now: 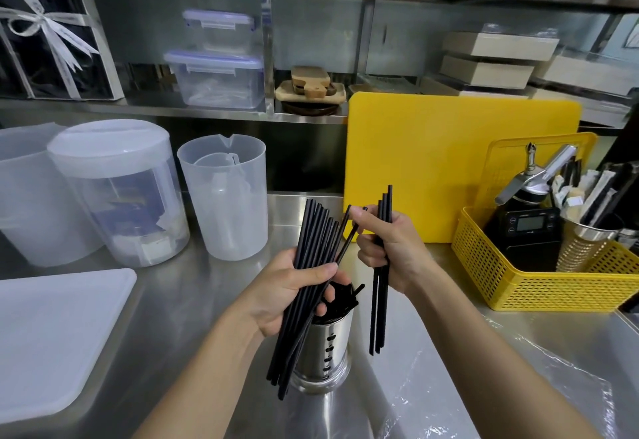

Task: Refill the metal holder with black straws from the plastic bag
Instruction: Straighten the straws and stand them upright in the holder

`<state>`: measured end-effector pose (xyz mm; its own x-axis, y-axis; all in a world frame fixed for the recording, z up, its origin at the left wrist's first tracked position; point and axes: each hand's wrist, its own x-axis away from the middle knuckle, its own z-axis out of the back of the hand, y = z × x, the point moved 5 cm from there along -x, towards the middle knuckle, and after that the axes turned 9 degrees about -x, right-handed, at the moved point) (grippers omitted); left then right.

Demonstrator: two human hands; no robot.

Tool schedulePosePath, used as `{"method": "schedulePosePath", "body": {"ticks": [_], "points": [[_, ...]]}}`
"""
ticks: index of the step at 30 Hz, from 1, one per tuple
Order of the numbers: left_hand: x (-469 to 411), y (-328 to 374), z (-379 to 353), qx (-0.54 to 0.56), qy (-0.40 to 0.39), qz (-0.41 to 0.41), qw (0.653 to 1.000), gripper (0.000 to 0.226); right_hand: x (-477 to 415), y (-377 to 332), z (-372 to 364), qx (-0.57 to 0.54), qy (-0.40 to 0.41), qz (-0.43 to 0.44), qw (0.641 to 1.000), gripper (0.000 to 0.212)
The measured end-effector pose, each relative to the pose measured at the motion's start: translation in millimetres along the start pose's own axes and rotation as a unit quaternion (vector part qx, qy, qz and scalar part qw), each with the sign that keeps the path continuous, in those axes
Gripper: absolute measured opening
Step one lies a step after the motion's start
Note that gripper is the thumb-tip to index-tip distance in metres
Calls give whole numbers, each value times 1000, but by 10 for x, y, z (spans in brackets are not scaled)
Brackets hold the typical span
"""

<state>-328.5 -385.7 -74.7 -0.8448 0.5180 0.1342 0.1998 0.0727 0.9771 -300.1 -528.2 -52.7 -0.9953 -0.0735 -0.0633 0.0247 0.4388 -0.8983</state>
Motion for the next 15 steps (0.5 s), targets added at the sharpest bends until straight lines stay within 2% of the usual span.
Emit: {"method": "schedulePosePath", "body": {"ticks": [3,6,11,15], "points": [[-1,2,-26,-5,-16,1,1000,8,-18,-49,-30,30,-3,2,1000,26],[12,6,-20,-2,-21,-3,1000,11,-51,-108,-13,-8,23,7,1000,26],[36,-31,7,-4,-43,2,999,17,-102,-291,183,-101,115,47,987,20],[40,-63,34,37,-67,21,997,29,-135,-460,471,-198,209,114,951,27]]}}
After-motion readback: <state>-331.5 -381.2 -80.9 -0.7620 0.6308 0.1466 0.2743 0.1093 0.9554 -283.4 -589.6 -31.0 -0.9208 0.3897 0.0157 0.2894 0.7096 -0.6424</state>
